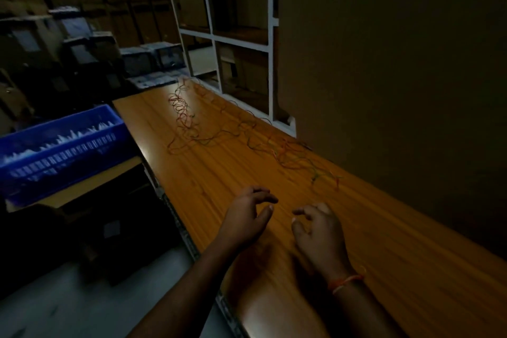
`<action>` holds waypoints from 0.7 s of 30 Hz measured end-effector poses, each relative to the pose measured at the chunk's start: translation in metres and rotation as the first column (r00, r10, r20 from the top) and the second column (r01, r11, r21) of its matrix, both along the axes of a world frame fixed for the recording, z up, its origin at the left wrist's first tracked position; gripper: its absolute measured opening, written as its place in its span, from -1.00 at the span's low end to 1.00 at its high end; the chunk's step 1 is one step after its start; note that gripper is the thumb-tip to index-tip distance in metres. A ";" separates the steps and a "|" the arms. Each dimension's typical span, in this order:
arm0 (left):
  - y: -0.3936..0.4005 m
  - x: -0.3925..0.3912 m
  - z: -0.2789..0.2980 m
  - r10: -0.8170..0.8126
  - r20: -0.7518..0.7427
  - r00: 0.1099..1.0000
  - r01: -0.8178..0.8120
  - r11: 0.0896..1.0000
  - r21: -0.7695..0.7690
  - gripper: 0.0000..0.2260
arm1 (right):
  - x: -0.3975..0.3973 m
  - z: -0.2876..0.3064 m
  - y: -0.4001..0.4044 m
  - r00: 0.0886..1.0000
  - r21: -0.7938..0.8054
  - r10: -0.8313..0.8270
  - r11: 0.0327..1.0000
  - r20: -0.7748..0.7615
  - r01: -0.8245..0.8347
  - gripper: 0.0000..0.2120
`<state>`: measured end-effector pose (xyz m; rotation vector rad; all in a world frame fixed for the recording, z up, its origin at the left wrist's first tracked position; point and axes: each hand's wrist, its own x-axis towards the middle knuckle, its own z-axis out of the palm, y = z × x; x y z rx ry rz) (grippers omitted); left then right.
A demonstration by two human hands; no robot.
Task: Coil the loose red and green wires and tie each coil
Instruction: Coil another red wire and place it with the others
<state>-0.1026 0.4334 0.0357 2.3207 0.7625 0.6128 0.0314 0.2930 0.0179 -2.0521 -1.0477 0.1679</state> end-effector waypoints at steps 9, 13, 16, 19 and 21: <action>0.104 0.020 -0.005 0.076 0.041 0.996 -0.076 0.997 -0.018 -0.83 | 0.021 -0.005 0.098 1.000 0.035 0.022 0.999 -0.007 -0.021 -0.84; 0.159 0.027 -0.021 0.072 0.034 0.997 -0.071 0.997 -0.025 -0.84 | 0.021 -0.017 0.137 1.000 0.002 -0.005 1.000 -0.004 0.005 -0.83; 0.212 0.042 -0.036 0.070 0.035 0.997 -0.069 0.997 -0.033 -0.85 | 0.022 -0.032 0.173 0.998 -0.023 -0.055 0.998 -0.033 0.054 -0.82; 0.263 0.060 -0.045 0.027 0.015 1.000 -0.026 0.998 -0.055 -0.85 | 0.019 -0.040 0.204 0.990 -0.042 -0.130 0.991 -0.063 0.127 -0.83; 0.294 0.068 -0.048 -0.002 -0.003 1.000 0.002 0.999 -0.054 -0.86 | 0.013 -0.039 0.226 0.982 -0.065 -0.179 0.982 -0.065 0.175 -0.84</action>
